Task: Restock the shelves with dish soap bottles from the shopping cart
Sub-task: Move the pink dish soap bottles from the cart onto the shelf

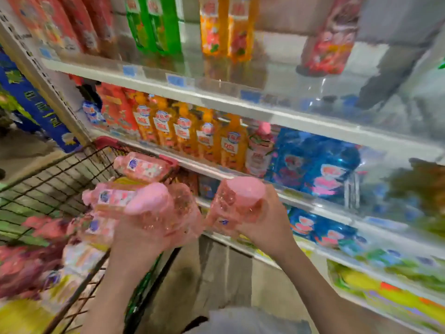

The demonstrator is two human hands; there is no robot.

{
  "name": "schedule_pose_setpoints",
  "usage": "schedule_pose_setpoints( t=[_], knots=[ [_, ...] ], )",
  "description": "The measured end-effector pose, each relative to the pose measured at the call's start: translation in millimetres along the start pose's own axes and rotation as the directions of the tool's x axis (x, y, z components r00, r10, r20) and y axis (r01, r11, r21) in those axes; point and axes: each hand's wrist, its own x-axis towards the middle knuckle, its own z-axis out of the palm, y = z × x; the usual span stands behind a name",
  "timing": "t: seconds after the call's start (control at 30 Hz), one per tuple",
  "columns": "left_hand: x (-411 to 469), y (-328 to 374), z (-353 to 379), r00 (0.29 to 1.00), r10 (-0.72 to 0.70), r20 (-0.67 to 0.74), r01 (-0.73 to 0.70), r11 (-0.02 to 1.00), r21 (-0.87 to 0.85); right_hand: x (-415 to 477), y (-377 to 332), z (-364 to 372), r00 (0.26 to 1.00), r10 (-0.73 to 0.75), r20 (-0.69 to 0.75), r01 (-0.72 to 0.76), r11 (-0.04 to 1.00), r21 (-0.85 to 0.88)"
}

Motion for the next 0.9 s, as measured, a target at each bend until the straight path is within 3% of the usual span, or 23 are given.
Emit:
schedule_pose_setpoints(
  t=[0.1, 0.17, 0.27, 0.43, 0.5, 0.6, 0.7, 0.77, 0.9],
  knots=[
    [0.2, -10.3, 36.4, 0.961, 0.043, 0.273, -0.061, 0.997, 0.056, -22.4, 35.3, -17.1, 0.984, 0.079, -0.158, -0.097, 0.989, -0.113],
    [3.4, -18.2, 57.2, 0.923, 0.009, 0.384, -0.024, 0.999, 0.033, -42.3, 51.0, -28.9, 0.95, 0.189, -0.249, -0.226, 0.966, -0.128],
    [-8.7, -28.3, 88.1, 0.845, -0.003, 0.535, -0.08, 0.988, 0.132, -76.5, 73.2, -42.7, 0.865, 0.344, -0.367, -0.417, 0.898, -0.142],
    [-17.6, -72.6, 132.8, 0.695, 0.01, 0.719, -0.186, 0.968, 0.166, -139.2, 106.1, -64.5, 0.723, 0.481, -0.496, -0.647, 0.722, -0.244],
    [-26.1, -79.2, 147.8, 0.641, 0.018, 0.767, -0.207, 0.967, 0.15, -160.7, 117.5, -73.1, 0.656, 0.526, -0.54, -0.701, 0.691, -0.178],
    [-41.8, -78.5, 173.8, 0.606, 0.049, 0.794, -0.271, 0.951, 0.148, -184.4, 132.9, -85.7, 0.579, 0.543, -0.608, -0.727, 0.681, -0.084],
    [-52.5, -75.5, 203.7, 0.565, 0.077, 0.821, -0.271, 0.958, 0.096, -199.0, 156.0, -105.1, 0.547, 0.501, -0.67, -0.72, 0.691, -0.07],
    [-57.9, -72.8, 223.1, 0.533, 0.115, 0.838, -0.327, 0.942, 0.079, -202.5, 170.1, -122.0, 0.544, 0.44, -0.714, -0.695, 0.713, -0.091],
    [-61.4, -68.9, 270.0, 0.575, 0.183, 0.798, -0.333, 0.943, 0.024, -194.0, 191.2, -169.4, 0.601, 0.258, -0.757, -0.536, 0.832, -0.142]
  ],
)
